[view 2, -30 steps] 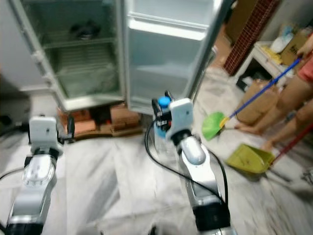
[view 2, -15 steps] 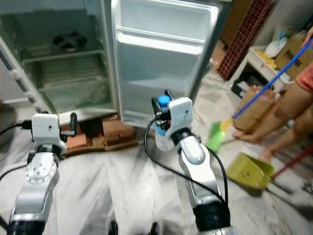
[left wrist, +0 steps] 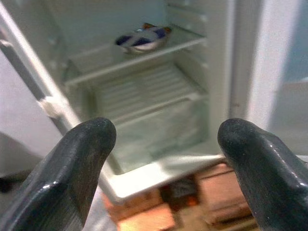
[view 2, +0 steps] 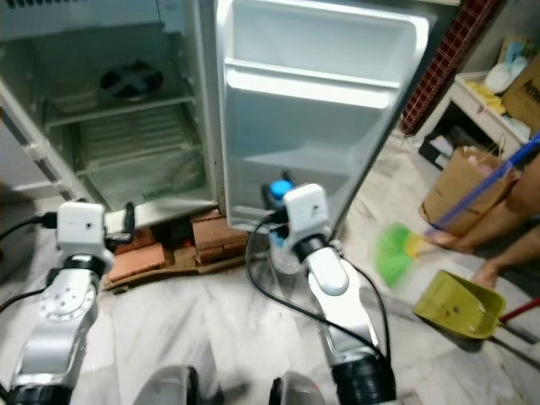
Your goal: Restocking fridge
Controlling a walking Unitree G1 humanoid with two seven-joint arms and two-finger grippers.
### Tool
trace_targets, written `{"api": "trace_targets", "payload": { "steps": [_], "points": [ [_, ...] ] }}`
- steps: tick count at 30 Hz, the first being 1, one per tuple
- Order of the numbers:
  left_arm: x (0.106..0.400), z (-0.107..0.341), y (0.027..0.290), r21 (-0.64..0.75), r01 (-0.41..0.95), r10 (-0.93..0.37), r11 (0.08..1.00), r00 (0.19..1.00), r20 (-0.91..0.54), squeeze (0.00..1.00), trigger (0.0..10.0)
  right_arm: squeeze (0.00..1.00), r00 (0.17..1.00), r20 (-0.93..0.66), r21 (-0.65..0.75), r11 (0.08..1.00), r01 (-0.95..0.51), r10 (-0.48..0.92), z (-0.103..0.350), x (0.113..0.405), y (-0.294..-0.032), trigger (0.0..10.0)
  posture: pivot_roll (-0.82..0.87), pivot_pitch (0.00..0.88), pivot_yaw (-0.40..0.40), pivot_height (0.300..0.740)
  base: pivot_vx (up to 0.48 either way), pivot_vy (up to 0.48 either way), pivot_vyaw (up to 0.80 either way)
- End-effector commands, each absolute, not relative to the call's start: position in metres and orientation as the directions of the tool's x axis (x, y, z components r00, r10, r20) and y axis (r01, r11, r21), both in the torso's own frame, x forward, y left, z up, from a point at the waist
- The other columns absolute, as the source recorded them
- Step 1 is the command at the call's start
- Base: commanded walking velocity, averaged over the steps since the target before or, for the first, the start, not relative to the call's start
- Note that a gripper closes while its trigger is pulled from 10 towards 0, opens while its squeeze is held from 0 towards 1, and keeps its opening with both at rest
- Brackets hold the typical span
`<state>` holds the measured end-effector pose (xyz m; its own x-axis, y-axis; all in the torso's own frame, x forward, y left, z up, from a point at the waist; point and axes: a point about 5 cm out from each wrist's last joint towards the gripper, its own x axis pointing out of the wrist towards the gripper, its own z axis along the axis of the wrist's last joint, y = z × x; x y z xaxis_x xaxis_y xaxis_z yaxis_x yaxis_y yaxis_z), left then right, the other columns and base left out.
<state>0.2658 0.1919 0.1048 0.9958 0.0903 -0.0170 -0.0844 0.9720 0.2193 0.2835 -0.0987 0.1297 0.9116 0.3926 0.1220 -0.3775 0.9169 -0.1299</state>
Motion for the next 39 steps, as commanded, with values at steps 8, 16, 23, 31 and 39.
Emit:
{"api": "trace_targets", "payload": {
  "steps": [8,16,23,31,39],
  "points": [
    [0.2645,0.1033,0.1779,0.219,-0.047,0.052,0.975,0.998,-0.019,0.00,10.0,0.00,0.926,0.144,-0.156,0.932,-0.327,0.349,0.1337,0.2842,-0.1142,10.0,0.11,0.143,-0.086,0.740,0.075,0.000,0.00],
    [0.2634,0.1030,0.1765,0.210,-0.045,0.050,0.977,0.999,-0.018,0.00,10.0,0.00,0.929,0.147,-0.160,0.935,-0.316,0.339,0.1344,0.2882,-0.1185,10.0,0.10,0.128,-0.095,0.740,0.032,-0.124,0.00],
    [0.2640,0.1029,0.1763,0.210,-0.045,0.050,0.977,0.999,-0.017,0.00,10.0,0.00,0.927,0.147,-0.158,0.934,-0.322,0.344,0.1344,0.2875,-0.1175,10.0,0.10,0.126,-0.095,0.740,0.289,-0.303,0.00],
    [0.2646,0.1029,0.1757,0.207,-0.043,0.048,0.977,0.999,-0.016,0.00,10.0,0.00,0.925,0.146,-0.160,0.931,-0.328,0.350,0.1336,0.2866,-0.1162,10.0,0.10,0.124,-0.093,0.740,0.326,-0.327,0.00],
    [0.2656,0.1042,0.1755,0.203,-0.045,0.049,0.978,0.999,-0.011,0.00,10.0,0.00,0.921,0.146,-0.162,0.927,-0.339,0.362,0.1336,0.2863,-0.1148,10.0,0.10,0.123,-0.092,0.740,0.346,-0.310,0.00]
  ]
}}
